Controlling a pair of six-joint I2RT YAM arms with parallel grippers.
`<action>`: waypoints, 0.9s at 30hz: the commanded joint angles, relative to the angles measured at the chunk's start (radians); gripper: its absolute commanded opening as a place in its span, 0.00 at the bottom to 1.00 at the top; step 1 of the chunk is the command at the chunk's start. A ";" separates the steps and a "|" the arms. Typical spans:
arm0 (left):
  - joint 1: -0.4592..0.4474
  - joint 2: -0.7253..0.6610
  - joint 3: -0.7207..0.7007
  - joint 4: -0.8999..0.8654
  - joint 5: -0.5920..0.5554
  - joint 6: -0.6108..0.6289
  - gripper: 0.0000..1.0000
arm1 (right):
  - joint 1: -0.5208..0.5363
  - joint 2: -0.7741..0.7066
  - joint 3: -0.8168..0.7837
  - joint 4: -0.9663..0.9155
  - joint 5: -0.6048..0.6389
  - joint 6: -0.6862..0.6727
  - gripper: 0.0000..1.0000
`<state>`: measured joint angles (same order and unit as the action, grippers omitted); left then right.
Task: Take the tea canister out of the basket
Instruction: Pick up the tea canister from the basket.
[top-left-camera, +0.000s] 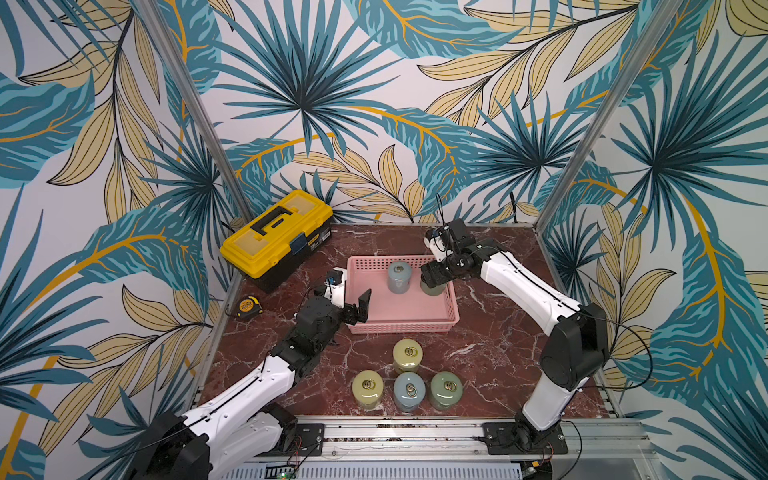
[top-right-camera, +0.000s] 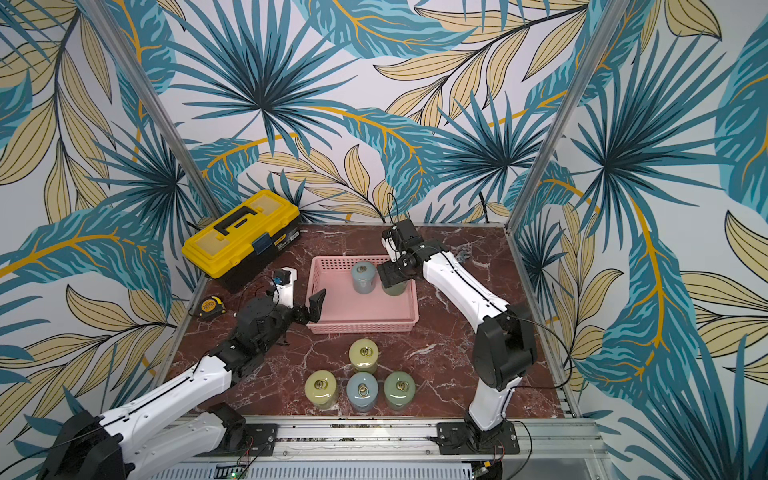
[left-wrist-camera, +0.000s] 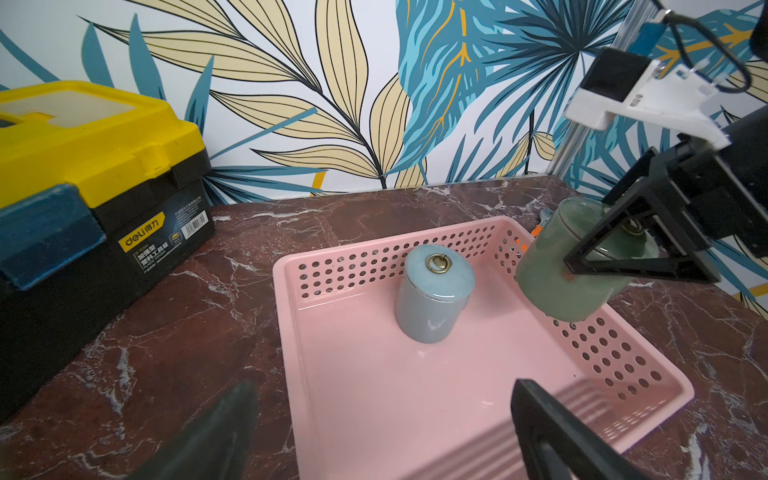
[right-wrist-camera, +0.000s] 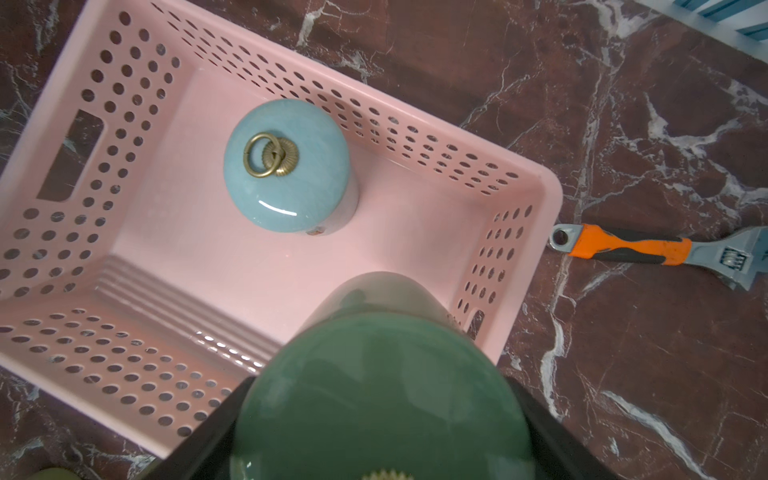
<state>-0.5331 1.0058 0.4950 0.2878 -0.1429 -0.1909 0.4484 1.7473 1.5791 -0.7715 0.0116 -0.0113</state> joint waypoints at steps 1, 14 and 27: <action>0.005 -0.016 -0.033 0.013 -0.012 -0.001 1.00 | 0.011 -0.081 -0.031 0.002 0.011 0.023 0.51; 0.005 -0.021 -0.036 0.015 -0.016 -0.001 1.00 | 0.057 -0.267 -0.185 -0.029 0.053 0.074 0.50; 0.004 -0.023 -0.039 0.016 -0.022 0.002 1.00 | 0.150 -0.420 -0.308 -0.060 0.115 0.154 0.50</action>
<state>-0.5331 0.9989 0.4866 0.2882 -0.1543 -0.1905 0.5797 1.3735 1.2892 -0.8474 0.0959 0.1024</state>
